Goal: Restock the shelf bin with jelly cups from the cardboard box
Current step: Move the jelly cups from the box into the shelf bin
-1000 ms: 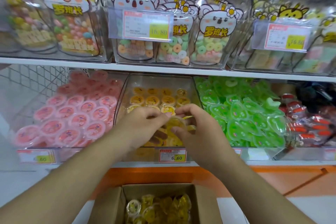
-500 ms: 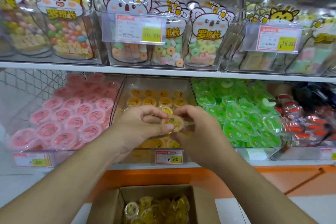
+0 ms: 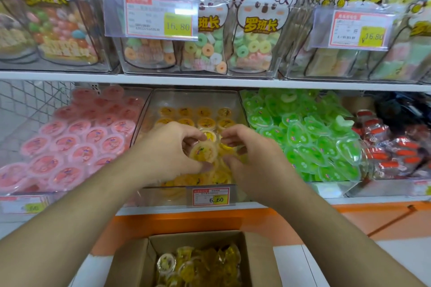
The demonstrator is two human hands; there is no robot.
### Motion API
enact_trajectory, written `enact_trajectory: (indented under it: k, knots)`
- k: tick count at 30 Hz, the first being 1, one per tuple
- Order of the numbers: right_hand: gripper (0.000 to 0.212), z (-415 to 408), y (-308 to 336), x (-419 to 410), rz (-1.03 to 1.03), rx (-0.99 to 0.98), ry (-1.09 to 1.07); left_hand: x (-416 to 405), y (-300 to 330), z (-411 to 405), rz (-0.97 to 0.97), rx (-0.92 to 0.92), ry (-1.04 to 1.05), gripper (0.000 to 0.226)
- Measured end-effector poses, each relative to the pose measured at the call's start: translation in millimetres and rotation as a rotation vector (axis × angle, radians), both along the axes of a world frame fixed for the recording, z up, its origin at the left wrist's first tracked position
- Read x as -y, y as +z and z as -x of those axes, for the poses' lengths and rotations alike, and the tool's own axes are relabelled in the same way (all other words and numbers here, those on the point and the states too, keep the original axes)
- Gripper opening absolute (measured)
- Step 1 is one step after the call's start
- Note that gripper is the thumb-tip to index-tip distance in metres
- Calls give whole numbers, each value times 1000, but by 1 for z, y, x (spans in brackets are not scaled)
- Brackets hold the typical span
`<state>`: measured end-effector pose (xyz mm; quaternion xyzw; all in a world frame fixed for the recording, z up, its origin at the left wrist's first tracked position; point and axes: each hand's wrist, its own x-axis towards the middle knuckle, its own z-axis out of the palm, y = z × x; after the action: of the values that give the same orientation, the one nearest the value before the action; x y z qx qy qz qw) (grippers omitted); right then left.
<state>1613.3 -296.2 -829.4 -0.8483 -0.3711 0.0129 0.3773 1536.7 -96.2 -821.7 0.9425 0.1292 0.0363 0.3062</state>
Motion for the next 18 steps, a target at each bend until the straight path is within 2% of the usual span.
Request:
enact_trajectory:
  k: [2,4,8,11,14,18]
  knots:
    - [32,-4,3,5,-55,8,-48,-1,-6,-3,-205,-2,16,74]
    - [31,-7,2,9,-81,14,-76,-1,-17,-8,-297,21,12,73]
    - [29,-8,0,14,-67,25,-83,3,-35,-16,-350,15,-20,49]
    - [30,-8,0,15,-59,28,-85,4,-40,-18,-422,52,-44,41]
    - [30,-8,0,15,-57,20,-94,1,-45,-20,-395,105,-10,29]
    - [29,-7,1,16,-39,5,-92,2,-48,-17,-387,181,-12,36]
